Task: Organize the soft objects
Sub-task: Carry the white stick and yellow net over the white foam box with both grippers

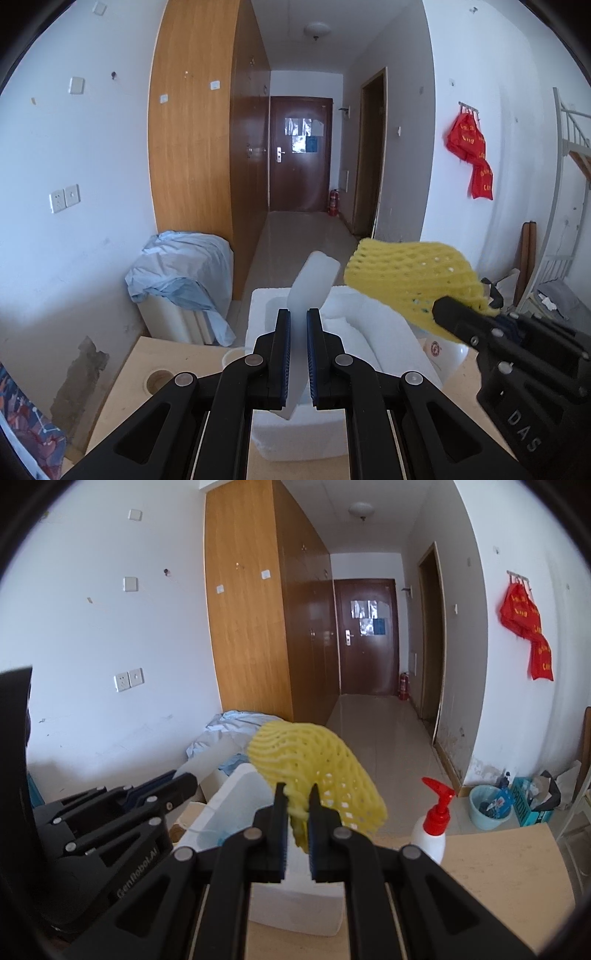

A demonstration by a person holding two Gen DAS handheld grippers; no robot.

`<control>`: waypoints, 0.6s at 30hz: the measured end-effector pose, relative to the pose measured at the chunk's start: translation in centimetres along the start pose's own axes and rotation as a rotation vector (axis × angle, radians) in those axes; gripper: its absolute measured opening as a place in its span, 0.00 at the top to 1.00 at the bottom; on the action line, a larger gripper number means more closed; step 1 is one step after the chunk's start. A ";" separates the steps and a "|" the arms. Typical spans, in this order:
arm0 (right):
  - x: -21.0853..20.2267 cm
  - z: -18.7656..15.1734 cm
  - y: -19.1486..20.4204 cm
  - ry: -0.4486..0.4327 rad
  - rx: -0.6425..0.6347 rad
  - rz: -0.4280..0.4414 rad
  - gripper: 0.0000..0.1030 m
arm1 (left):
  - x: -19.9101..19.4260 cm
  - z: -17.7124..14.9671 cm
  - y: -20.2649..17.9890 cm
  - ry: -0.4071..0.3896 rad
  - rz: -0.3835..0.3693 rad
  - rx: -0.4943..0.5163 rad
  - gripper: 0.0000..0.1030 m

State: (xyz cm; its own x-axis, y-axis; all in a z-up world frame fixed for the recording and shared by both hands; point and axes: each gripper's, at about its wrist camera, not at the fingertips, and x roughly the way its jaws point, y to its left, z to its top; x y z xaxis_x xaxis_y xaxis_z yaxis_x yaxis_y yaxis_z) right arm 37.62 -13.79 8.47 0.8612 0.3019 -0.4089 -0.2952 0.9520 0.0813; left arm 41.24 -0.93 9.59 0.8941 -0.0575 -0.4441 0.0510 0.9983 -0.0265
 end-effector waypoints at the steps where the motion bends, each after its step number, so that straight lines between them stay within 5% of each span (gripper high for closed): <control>1: 0.2 -0.1 -0.1 0.003 0.003 0.000 0.89 | 0.4 0.1 0.1 0.001 -0.002 -0.002 0.91; 18: 2.2 0.0 -0.5 0.035 0.006 -0.017 0.89 | 4.8 -0.2 -0.8 0.041 0.012 0.038 0.91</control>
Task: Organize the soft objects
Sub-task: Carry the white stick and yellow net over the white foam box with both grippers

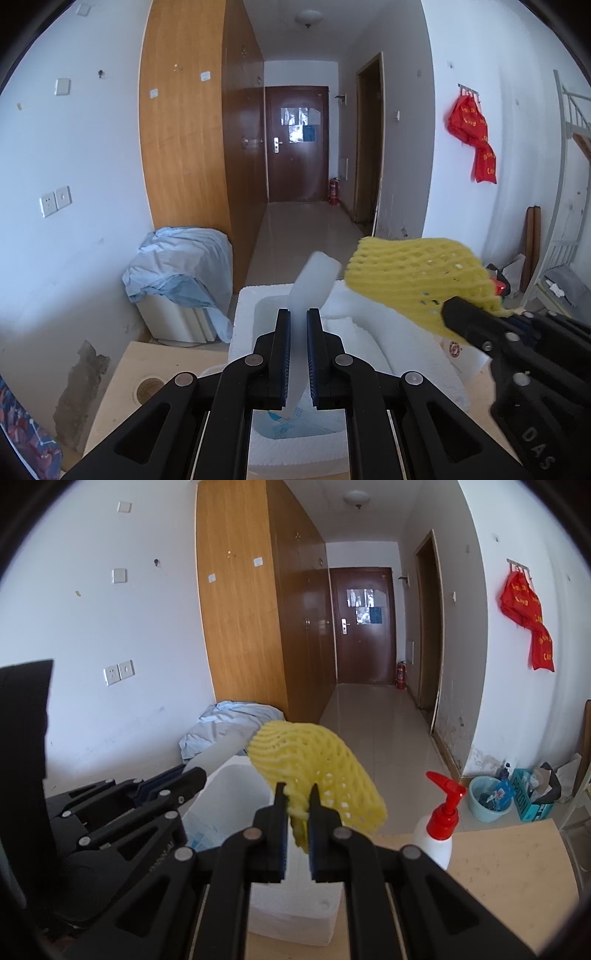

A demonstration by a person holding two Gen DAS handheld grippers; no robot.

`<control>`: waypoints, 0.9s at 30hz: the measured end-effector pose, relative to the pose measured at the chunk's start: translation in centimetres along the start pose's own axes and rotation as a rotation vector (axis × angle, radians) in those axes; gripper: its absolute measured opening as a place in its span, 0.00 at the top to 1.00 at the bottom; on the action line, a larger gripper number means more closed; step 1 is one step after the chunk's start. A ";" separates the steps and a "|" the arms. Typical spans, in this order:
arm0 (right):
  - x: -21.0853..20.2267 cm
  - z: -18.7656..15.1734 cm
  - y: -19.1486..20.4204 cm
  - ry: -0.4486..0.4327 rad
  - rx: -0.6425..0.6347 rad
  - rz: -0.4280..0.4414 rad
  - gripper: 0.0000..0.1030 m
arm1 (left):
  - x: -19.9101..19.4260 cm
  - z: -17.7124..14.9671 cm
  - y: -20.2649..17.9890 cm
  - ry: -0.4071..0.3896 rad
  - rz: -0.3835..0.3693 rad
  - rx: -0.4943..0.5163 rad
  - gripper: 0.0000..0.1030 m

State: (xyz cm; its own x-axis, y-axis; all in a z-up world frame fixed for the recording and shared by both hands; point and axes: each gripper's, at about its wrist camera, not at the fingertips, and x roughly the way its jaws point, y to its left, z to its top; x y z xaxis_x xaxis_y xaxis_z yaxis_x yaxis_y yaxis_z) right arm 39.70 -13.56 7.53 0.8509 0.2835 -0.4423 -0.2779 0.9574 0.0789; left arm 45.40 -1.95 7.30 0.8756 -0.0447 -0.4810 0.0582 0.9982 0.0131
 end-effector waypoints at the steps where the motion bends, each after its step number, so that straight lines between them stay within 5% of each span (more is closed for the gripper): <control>1: 0.0 0.1 0.0 0.000 -0.001 -0.002 0.89 | 0.2 0.0 0.1 0.002 0.002 -0.002 0.91; 7: 0.1 0.4 -0.2 0.002 0.009 -0.012 0.89 | 1.2 0.0 0.2 0.017 -0.001 -0.006 0.91; 19: 0.2 0.3 -0.1 -0.002 0.009 -0.013 0.89 | 1.3 -0.1 0.1 -0.009 0.053 0.004 0.72; 21: 0.2 0.3 -0.2 -0.002 0.008 -0.013 0.89 | 1.3 -0.1 0.2 -0.009 0.063 -0.003 0.41; 23: 0.2 0.2 -0.2 0.000 0.008 -0.012 0.89 | 1.1 0.0 0.4 -0.017 0.069 -0.014 0.24; 27: 0.3 0.1 -0.2 0.001 0.007 -0.013 0.89 | 0.5 0.1 0.6 -0.049 0.095 -0.016 0.23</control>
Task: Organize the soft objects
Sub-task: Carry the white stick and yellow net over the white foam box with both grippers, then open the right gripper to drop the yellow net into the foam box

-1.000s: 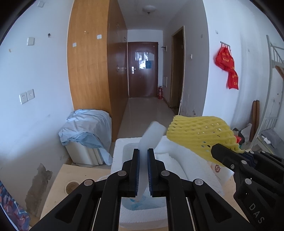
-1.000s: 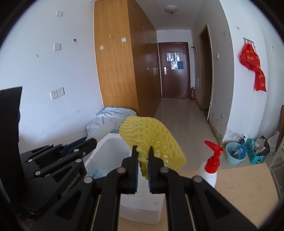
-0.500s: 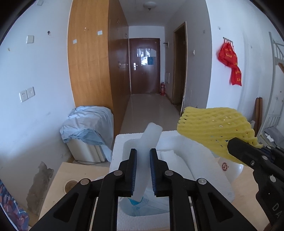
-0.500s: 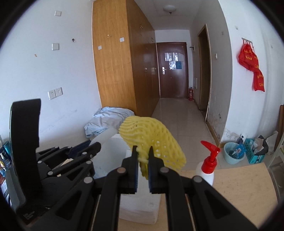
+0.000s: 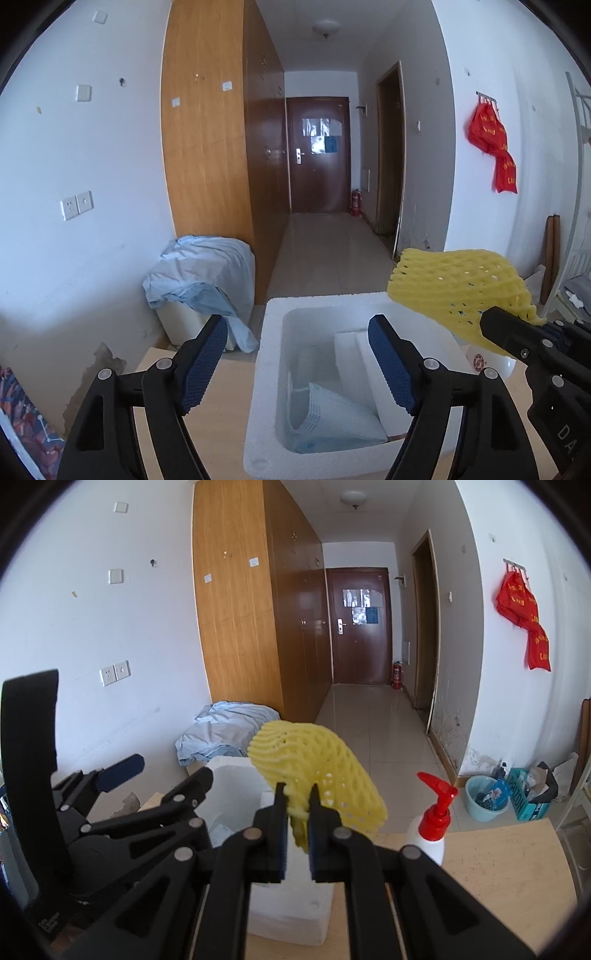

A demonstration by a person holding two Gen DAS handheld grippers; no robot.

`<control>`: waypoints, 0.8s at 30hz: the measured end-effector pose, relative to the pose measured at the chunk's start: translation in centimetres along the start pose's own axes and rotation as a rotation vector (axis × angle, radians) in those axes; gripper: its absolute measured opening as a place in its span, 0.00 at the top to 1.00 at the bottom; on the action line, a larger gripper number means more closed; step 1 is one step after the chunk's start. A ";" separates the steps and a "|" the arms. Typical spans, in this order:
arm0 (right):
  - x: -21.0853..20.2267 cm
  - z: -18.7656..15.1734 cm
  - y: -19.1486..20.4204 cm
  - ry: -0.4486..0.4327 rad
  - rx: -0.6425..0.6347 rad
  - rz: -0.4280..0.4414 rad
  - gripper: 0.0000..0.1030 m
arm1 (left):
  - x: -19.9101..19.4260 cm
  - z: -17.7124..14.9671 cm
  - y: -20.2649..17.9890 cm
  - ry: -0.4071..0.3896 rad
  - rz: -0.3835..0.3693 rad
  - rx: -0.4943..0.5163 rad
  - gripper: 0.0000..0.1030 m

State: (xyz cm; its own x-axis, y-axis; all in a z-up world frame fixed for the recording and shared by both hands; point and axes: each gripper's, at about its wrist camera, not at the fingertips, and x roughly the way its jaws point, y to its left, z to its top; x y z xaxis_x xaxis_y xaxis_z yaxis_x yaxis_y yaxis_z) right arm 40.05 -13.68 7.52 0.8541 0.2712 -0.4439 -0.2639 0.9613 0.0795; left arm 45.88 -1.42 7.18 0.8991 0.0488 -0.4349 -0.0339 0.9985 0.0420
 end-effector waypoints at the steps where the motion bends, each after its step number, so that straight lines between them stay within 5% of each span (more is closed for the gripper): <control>1: 0.0 0.0 0.0 0.001 0.001 0.002 0.89 | 0.0 0.0 0.1 0.005 0.004 -0.004 0.23; 24: 1.4 -0.2 -0.4 0.034 -0.012 0.029 0.89 | 0.0 0.2 0.7 0.000 0.045 -0.024 0.23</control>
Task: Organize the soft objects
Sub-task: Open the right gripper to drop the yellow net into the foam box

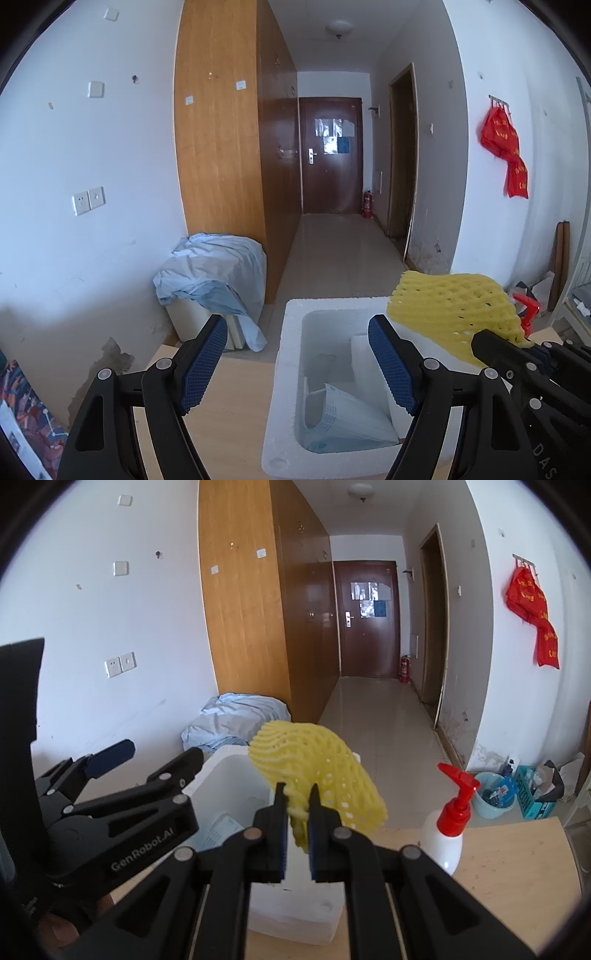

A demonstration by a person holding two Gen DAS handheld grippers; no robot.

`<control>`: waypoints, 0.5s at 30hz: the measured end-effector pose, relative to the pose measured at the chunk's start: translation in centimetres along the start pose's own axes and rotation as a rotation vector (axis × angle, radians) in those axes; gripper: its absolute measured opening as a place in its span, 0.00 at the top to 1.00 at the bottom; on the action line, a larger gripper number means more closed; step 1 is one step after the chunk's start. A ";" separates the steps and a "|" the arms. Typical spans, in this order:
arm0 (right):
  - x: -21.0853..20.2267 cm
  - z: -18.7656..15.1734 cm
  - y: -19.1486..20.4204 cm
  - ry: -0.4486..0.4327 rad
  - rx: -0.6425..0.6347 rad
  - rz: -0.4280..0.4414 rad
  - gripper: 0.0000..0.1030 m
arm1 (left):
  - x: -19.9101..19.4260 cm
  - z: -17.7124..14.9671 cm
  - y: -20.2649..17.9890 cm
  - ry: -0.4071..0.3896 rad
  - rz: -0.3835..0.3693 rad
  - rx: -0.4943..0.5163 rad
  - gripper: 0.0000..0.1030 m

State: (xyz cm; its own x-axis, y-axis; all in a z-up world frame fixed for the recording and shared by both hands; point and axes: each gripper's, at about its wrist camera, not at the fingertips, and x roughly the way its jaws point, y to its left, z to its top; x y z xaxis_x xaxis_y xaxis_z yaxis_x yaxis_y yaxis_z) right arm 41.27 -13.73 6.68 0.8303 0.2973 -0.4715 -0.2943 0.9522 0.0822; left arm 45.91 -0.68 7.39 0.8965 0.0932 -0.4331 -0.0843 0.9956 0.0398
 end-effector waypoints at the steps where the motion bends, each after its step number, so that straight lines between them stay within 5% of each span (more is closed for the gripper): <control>1: 0.1 0.0 0.0 0.002 -0.001 0.002 0.89 | 0.0 0.0 0.0 0.003 -0.001 0.000 0.23; 15: 2.1 -0.4 -0.1 0.049 0.011 0.001 0.88 | 0.1 0.1 0.5 0.007 0.005 -0.016 0.23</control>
State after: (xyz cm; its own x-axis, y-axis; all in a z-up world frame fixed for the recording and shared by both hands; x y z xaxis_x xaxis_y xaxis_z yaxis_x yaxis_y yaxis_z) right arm 42.88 -13.24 5.32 0.8055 0.2949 -0.5141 -0.2900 0.9526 0.0920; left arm 45.96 -0.15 7.48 0.8930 0.0978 -0.4392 -0.0954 0.9951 0.0277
